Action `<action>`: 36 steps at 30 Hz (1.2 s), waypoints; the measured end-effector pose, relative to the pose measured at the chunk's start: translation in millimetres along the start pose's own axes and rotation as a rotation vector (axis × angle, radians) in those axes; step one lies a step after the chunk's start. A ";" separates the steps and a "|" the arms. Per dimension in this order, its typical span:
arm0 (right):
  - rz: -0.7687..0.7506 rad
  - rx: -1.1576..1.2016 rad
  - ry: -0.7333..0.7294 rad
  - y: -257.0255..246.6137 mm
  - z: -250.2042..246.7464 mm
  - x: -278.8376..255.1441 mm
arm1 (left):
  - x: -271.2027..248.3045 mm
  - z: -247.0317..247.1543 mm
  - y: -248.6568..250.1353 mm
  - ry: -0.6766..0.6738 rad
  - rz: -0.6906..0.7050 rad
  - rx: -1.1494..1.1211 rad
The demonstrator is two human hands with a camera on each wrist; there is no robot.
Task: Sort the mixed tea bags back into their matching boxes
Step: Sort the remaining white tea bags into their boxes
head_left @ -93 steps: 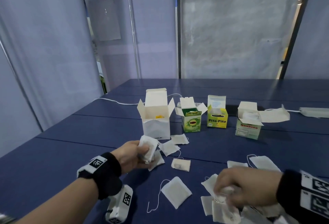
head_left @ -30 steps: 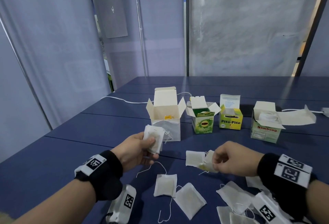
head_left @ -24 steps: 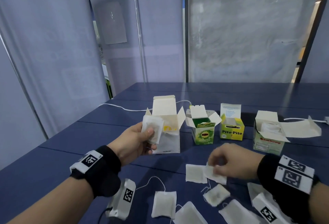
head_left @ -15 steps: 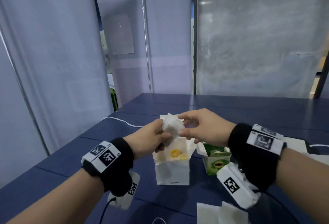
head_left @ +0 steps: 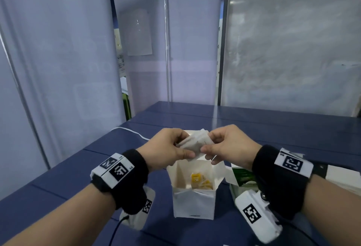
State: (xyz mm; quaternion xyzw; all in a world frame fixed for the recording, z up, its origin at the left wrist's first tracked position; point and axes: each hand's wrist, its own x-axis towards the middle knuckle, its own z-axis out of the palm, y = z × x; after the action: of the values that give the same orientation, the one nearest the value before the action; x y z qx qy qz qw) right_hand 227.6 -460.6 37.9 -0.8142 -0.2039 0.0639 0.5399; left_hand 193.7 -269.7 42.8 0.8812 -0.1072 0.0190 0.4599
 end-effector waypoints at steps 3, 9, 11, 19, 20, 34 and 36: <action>-0.001 0.102 0.006 -0.2 0.1 -5.7 | -1.6 2.2 5.1 0.027 0.017 -0.039; -0.070 0.025 0.023 -13.0 -28.7 -16.6 | 8.6 13.7 20.6 0.053 0.048 -0.234; -0.053 -0.031 0.082 -11.1 -51.5 -21.0 | 16.4 25.3 27.2 0.019 0.051 -0.237; 0.256 0.046 0.366 54.8 -150.1 -64.8 | 44.6 87.8 37.8 -0.234 0.202 0.587; 0.293 0.086 0.380 63.2 -156.5 -71.0 | 46.3 95.8 38.5 -0.277 0.197 0.650; 0.438 0.361 0.551 96.2 -206.8 -120.2 | 45.9 150.7 53.1 -0.161 0.404 0.854; 0.442 0.334 0.581 100.1 -220.8 -133.6 | 46.2 169.6 64.5 -0.154 0.551 0.668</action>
State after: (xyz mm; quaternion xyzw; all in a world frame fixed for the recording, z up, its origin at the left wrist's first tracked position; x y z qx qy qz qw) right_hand 204.1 -736.0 22.0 -0.7236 0.1505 -0.0222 0.6732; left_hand 214.4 -451.5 3.2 0.9189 -0.3603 0.1088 0.1181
